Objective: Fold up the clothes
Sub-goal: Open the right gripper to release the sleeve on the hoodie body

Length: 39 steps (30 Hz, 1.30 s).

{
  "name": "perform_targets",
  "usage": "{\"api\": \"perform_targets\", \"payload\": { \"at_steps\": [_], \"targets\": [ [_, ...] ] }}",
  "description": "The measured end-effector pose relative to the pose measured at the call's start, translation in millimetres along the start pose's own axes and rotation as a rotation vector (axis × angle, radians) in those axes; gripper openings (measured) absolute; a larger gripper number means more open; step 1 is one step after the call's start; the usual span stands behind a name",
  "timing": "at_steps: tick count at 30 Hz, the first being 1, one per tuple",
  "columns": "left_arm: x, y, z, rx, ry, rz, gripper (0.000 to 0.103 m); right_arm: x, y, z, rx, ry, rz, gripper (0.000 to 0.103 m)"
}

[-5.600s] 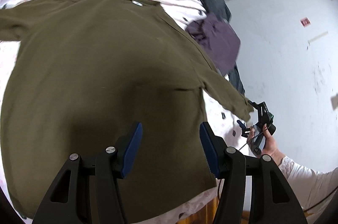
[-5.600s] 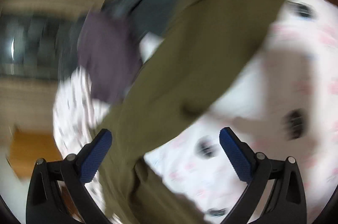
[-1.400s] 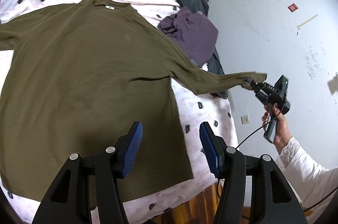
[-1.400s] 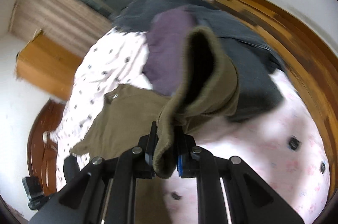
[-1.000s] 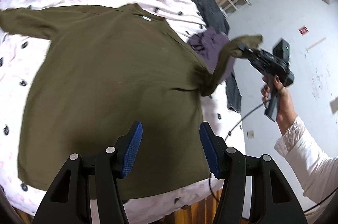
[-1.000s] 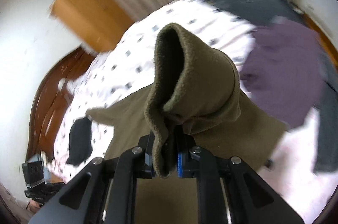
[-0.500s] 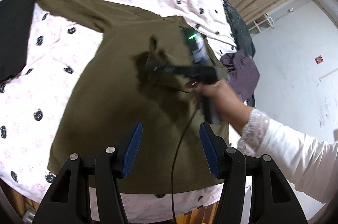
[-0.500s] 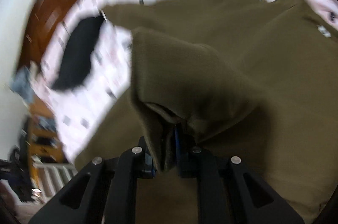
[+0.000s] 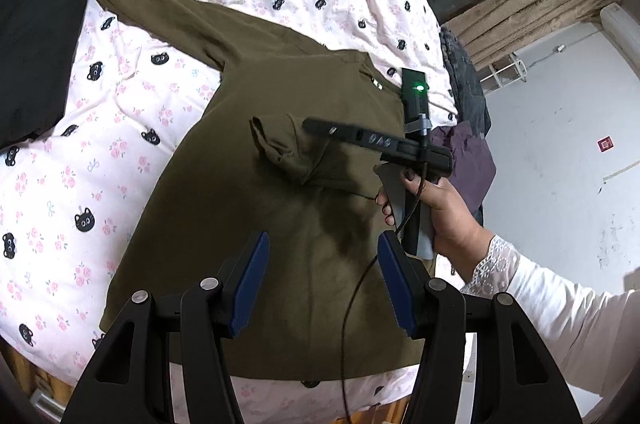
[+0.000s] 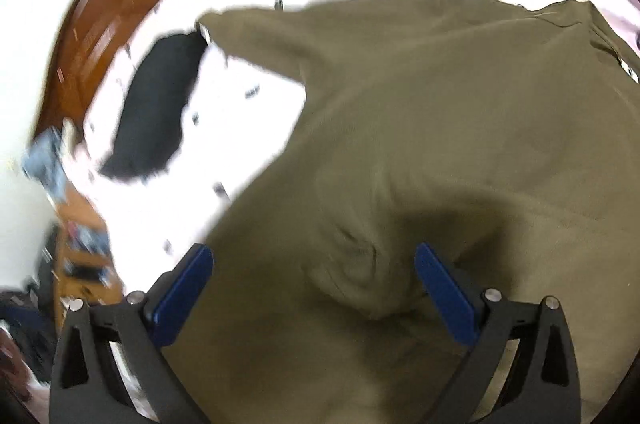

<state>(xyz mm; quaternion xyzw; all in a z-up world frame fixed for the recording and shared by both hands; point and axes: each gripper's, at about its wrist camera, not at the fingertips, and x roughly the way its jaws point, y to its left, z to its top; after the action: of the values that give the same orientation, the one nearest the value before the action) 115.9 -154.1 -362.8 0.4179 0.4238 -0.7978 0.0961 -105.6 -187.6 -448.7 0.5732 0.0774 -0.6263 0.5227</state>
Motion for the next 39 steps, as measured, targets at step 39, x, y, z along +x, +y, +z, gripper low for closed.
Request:
{"api": "perform_targets", "payload": {
  "at_steps": [39],
  "targets": [
    [68, 222, 255, -0.035, -0.127, -0.008, 0.053, -15, 61, -121, 0.136, 0.016, -0.408, 0.098]
  ]
}}
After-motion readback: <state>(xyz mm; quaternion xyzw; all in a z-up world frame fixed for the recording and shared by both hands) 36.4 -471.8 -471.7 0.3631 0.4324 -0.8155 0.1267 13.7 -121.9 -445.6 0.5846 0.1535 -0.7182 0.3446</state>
